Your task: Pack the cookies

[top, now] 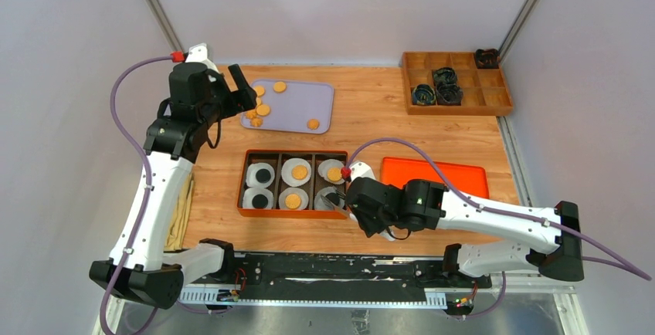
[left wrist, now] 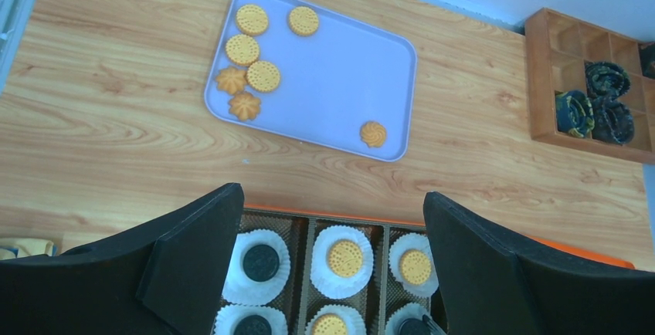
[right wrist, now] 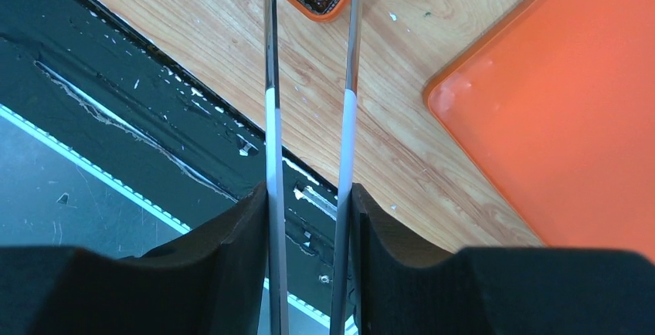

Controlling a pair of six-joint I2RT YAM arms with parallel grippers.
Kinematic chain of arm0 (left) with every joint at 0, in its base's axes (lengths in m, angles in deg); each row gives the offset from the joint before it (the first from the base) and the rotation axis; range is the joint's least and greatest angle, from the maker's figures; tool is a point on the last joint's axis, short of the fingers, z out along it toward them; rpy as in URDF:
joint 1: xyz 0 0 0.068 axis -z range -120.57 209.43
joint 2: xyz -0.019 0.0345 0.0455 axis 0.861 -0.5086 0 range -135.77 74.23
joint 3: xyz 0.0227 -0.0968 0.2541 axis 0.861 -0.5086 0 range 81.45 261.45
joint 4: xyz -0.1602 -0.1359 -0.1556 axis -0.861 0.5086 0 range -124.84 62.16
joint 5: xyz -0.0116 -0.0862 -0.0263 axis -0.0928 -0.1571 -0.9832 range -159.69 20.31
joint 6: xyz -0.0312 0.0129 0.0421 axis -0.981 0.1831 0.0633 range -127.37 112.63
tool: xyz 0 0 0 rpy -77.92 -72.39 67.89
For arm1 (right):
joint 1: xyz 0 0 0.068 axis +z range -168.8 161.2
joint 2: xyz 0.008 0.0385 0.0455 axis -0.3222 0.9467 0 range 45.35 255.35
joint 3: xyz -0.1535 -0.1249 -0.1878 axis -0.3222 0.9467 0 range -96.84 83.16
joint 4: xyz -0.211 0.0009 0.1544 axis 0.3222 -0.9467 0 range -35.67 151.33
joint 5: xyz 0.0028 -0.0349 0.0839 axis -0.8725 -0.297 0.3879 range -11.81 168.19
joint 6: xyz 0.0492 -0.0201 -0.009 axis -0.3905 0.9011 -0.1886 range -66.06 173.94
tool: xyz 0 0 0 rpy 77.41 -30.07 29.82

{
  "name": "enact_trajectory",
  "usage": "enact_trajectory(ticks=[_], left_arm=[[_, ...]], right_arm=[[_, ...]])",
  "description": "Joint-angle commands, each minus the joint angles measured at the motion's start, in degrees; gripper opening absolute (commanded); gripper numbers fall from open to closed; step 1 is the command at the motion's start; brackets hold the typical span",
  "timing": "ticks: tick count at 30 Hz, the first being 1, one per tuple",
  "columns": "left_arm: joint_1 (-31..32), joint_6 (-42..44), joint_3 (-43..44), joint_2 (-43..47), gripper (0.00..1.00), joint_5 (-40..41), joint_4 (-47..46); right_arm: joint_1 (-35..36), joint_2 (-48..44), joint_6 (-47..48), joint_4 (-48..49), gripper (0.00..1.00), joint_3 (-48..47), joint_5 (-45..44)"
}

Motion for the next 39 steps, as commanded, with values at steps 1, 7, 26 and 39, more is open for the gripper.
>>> enact_trajectory(ticks=[1, 7, 26, 39], left_arm=[[0.33, 0.15, 1.10, 1.34, 0.93, -0.48, -0.70], [0.33, -0.28, 1.56, 2.04, 0.93, -1.25, -0.37], [0.33, 0.28, 2.11, 2.70, 0.94, -1.45, 0.06], [0.42, -0.44, 3.16, 2.89, 0.94, -2.28, 0.02]], right_arm=[[1.29, -1.44, -1.52, -0.69, 0.39, -2.22, -2.78], [1.80, -2.79, -1.63, -0.52, 0.40, -2.31, -3.26], [2.40, -2.08, -2.26, -0.17, 0.51, -2.33, -4.58], [3.01, -6.88, -3.20, -3.24, 0.27, -6.20, -14.18]])
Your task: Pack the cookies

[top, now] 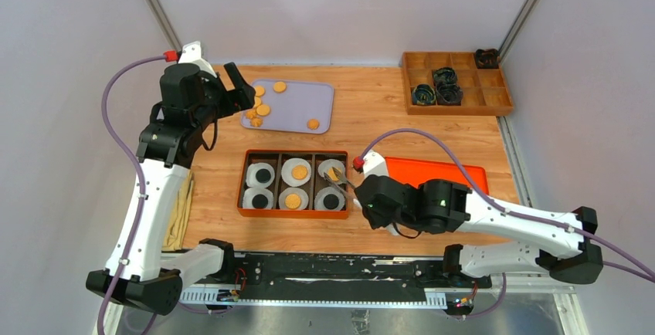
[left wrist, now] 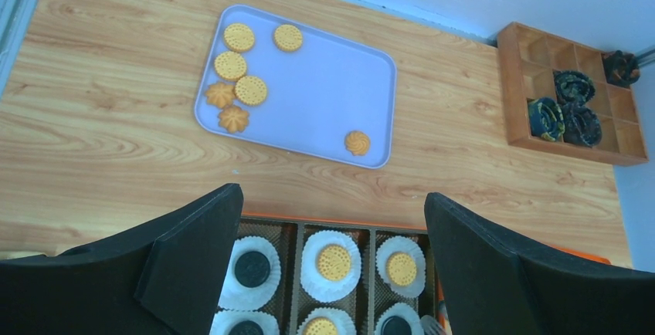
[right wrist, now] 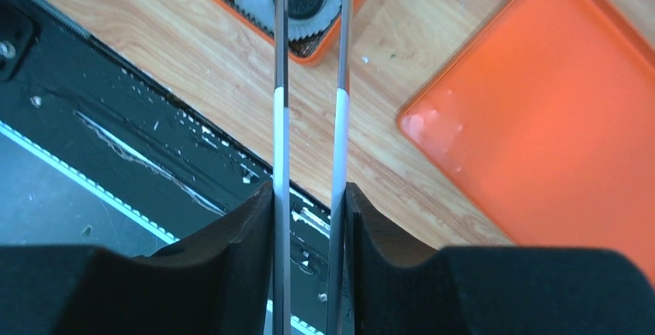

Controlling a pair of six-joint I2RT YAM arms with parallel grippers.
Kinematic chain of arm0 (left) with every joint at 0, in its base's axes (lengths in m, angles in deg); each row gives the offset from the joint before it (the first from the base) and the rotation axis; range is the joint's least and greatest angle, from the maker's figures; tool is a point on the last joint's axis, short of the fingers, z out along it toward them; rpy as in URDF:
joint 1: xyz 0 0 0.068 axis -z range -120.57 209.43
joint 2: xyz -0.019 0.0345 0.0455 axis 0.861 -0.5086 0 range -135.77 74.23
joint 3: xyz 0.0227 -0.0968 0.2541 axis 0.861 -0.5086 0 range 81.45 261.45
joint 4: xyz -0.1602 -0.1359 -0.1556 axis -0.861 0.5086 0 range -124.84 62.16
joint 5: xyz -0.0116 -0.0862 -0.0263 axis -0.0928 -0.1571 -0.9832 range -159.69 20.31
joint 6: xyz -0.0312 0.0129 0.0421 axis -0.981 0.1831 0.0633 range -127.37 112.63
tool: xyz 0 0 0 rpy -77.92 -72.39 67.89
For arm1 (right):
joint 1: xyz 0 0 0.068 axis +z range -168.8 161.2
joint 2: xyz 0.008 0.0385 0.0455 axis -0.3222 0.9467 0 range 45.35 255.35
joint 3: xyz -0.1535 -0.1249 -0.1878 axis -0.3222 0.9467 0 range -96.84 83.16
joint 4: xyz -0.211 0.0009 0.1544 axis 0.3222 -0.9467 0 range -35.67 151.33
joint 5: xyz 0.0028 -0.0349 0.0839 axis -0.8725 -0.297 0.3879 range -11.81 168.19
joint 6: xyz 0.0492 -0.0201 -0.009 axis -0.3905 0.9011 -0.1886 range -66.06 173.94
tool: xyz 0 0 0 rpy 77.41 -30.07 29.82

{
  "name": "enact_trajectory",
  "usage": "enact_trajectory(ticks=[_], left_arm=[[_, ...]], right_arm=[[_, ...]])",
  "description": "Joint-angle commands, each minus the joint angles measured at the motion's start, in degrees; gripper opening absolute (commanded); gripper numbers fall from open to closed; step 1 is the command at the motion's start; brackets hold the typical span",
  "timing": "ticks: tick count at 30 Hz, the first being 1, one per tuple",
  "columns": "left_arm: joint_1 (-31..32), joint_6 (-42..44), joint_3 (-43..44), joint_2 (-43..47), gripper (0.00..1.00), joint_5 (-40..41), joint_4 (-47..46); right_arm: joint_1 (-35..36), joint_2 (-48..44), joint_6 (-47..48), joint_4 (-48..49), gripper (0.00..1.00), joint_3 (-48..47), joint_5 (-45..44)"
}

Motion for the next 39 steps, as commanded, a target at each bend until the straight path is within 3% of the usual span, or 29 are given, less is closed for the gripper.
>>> enact_trajectory(ticks=[1, 5, 10, 15, 20, 29, 39], left_arm=[[0.40, -0.44, 1.96, 0.74, 0.94, -1.08, -0.13], [0.59, -0.62, 1.86, 0.05, 0.94, -1.65, -0.31], [1.44, -0.02, 2.94, -1.04, 0.93, -1.47, -0.29], [2.01, 0.17, 3.70, -1.50, 0.91, -0.50, -0.30], [3.08, 1.13, 4.43, -2.01, 0.90, 0.08, -0.26], [3.30, 2.10, 3.25, -2.54, 0.90, 2.27, -0.30], [3.30, 2.14, 2.41, -3.90, 0.90, 2.14, -0.40]], right_arm=[[0.87, -2.92, -1.28, -2.06, 0.27, -3.78, -9.10], [-0.92, -1.63, 0.75, -1.67, 0.22, -6.25, -20.64], [-9.72, 6.03, 5.38, -0.96, 0.20, -12.80, -23.57], [-27.81, 13.09, 11.76, 8.26, 0.20, -14.78, -13.73], [-39.39, 24.72, 16.52, 17.31, 0.19, -18.92, -4.38], [-46.78, 45.54, 22.78, 18.63, 0.19, -37.24, 4.33], [-51.95, 61.06, 23.76, 18.40, 0.18, -45.80, 6.26]])
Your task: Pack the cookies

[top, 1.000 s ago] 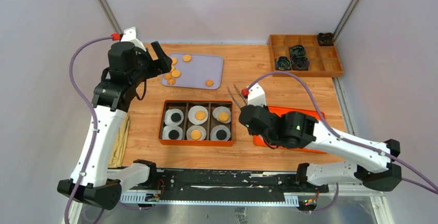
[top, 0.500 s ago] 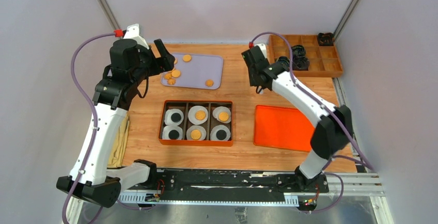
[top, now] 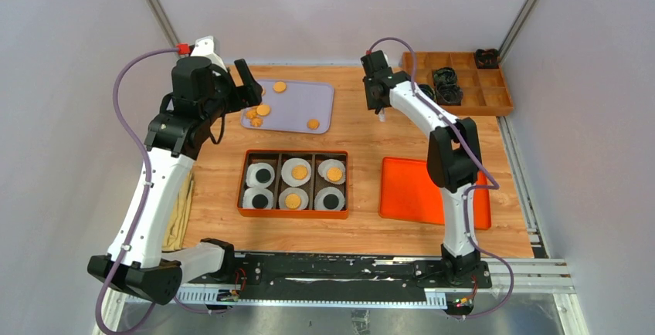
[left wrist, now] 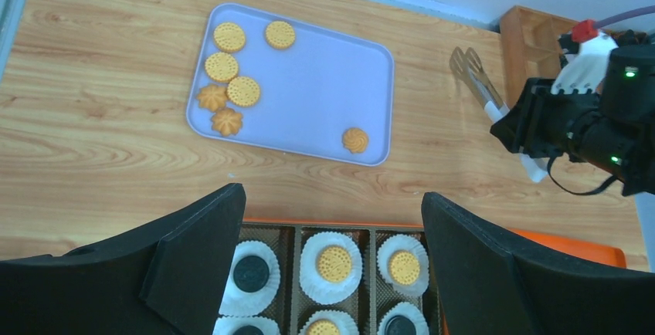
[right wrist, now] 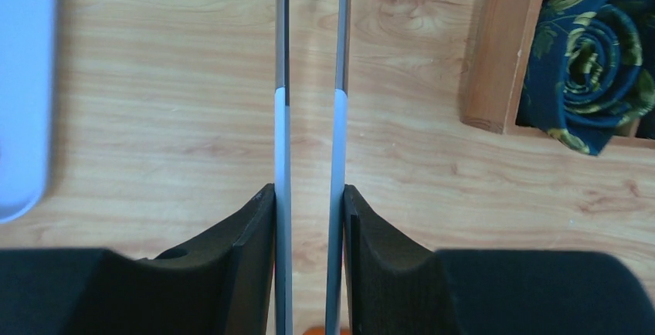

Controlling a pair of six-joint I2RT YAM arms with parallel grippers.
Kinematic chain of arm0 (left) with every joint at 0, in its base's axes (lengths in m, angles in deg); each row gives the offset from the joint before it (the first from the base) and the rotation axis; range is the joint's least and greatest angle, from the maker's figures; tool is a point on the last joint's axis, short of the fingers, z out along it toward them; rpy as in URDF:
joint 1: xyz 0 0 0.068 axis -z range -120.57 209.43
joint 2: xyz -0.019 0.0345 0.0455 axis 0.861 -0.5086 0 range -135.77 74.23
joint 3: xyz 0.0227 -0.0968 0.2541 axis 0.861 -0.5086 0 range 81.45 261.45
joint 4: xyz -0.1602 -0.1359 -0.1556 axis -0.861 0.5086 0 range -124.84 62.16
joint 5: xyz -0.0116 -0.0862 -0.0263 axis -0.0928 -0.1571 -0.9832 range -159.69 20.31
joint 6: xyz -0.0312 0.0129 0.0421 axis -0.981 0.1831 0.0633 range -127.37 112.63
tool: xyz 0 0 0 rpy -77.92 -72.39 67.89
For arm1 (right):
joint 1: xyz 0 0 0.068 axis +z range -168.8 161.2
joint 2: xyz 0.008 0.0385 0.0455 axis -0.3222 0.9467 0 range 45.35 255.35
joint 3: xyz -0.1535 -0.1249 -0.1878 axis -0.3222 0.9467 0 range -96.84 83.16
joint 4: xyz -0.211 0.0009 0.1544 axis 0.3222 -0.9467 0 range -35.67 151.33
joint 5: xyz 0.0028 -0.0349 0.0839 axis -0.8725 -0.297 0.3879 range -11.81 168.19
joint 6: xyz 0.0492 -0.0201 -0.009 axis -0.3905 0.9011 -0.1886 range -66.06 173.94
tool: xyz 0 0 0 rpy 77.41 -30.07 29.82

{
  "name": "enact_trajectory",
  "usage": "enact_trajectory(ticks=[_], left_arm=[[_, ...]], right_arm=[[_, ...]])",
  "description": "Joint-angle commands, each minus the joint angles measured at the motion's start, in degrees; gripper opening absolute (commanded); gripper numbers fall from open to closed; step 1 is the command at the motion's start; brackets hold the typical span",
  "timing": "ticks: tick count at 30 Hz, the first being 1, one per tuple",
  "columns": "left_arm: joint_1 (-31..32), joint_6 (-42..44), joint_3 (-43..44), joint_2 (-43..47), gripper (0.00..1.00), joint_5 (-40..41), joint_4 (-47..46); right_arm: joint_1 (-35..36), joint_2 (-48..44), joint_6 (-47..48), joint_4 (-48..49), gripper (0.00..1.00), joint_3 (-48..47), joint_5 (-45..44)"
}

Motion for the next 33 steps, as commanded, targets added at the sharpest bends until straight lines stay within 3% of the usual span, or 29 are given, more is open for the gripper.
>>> enact_trajectory(ticks=[1, 16, 22, 27, 33], left_arm=[[0.32, 0.80, -0.32, -0.38, 0.90, 0.77, -0.34], [0.84, 0.31, -1.59, -1.71, 0.90, 1.30, -0.79], [2.10, 1.02, -1.67, -2.92, 0.91, 1.65, -1.57], [2.35, 2.38, -1.40, -2.82, 0.92, 2.33, -3.00], [2.43, 2.59, -1.45, -3.81, 0.94, -0.33, -4.80]], right_arm=[[-1.66, 4.71, 2.07, -0.18, 0.18, -2.51, 1.64], [-4.46, 15.93, 3.17, -2.27, 0.26, -9.71, 3.55], [-4.71, 15.19, 3.20, -1.81, 0.40, -7.67, 3.44], [-4.82, 14.63, 4.36, -1.34, 0.69, -8.71, 5.31], [-4.90, 11.68, 4.97, -0.32, 0.76, -7.23, 4.56]])
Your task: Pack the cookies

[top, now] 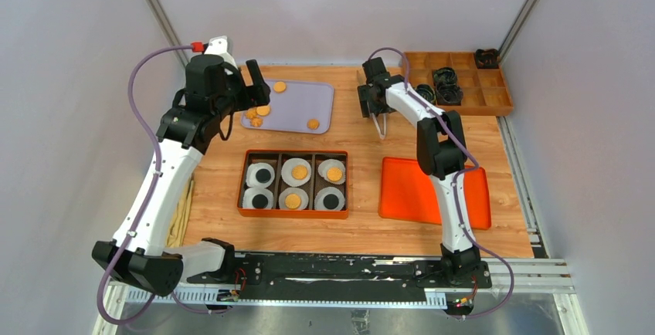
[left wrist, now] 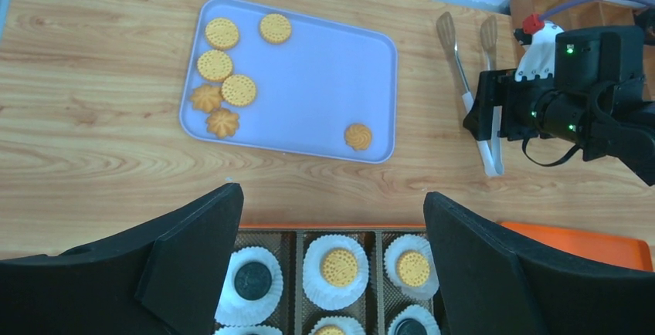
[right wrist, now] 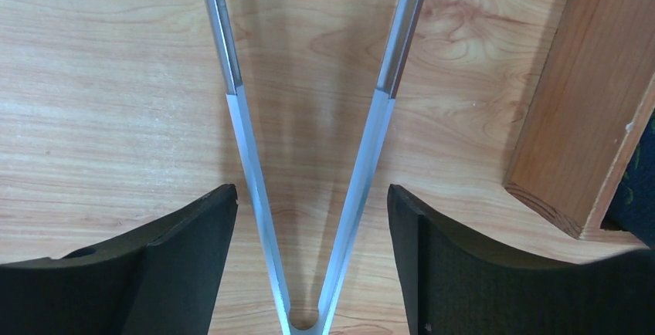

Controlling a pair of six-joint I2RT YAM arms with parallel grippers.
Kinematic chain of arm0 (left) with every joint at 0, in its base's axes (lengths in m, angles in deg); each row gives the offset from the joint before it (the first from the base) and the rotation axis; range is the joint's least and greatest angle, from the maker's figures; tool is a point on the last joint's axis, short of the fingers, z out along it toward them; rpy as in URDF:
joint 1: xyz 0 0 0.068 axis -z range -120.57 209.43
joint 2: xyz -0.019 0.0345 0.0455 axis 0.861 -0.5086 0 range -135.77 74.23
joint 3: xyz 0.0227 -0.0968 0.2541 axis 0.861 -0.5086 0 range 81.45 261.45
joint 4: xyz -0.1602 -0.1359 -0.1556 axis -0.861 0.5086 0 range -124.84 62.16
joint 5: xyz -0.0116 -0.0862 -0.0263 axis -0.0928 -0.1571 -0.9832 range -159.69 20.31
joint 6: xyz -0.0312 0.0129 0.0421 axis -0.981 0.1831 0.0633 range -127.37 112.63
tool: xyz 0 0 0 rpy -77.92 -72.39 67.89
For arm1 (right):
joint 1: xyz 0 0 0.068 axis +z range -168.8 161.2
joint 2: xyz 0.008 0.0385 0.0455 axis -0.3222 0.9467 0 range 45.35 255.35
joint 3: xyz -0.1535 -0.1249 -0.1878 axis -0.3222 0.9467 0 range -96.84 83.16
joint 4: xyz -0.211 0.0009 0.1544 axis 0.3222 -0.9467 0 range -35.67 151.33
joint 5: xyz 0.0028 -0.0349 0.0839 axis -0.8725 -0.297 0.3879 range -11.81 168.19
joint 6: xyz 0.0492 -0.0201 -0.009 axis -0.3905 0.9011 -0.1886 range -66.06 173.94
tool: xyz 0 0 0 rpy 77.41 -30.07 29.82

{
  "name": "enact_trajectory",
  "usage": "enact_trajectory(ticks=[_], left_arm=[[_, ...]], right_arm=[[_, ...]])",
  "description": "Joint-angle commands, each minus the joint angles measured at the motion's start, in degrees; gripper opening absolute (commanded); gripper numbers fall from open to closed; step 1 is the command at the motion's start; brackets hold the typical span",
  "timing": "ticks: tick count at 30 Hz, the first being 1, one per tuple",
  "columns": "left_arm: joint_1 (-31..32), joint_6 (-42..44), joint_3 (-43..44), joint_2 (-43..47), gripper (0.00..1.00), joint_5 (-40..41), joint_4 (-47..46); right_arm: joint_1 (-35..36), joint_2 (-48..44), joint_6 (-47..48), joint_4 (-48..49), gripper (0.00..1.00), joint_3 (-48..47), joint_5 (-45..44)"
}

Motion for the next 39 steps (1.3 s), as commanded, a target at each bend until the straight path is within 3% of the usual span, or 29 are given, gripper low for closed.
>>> enact_trajectory(ticks=[1, 5, 10, 15, 20, 27, 33, 39], left_arm=[[0.47, 1.06, -0.37, -0.89, 0.94, -1.44, -3.02], [0.47, 1.06, -0.17, -1.71, 0.94, -1.38, -3.80], [0.86, 0.82, 0.14, -1.76, 0.94, -0.96, -3.89], [2.20, 0.54, -0.15, -1.78, 0.93, -1.19, -3.96], [3.05, -0.14, -0.32, -1.23, 0.93, -2.30, -4.40], [3.67, -1.22, -1.90, 1.01, 0.93, -4.08, -5.03], [3.81, -1.29, -2.53, 2.43, 0.93, -4.76, -5.26], [3.81, -1.50, -2.13, 2.59, 0.93, -5.77, -5.29]], right_arm=[[-0.75, -4.43, 1.14, -0.13, 0.76, 1.14, 0.15], [-0.07, -10.54, 2.15, 0.17, 0.76, 4.46, -1.51], [2.55, -21.80, 2.77, 0.32, 0.74, 15.69, -5.43], [2.58, -34.38, -7.94, -2.33, 0.74, 31.27, -13.37], [0.05, -42.89, -15.99, -8.86, 0.74, 43.15, -15.82], [-11.50, -51.26, -22.31, -12.58, 0.74, 57.56, -15.23], [-23.52, -55.17, -21.48, -12.62, 0.74, 62.02, -14.38], [-29.89, -56.24, -21.82, -10.35, 0.74, 65.61, -9.66]])
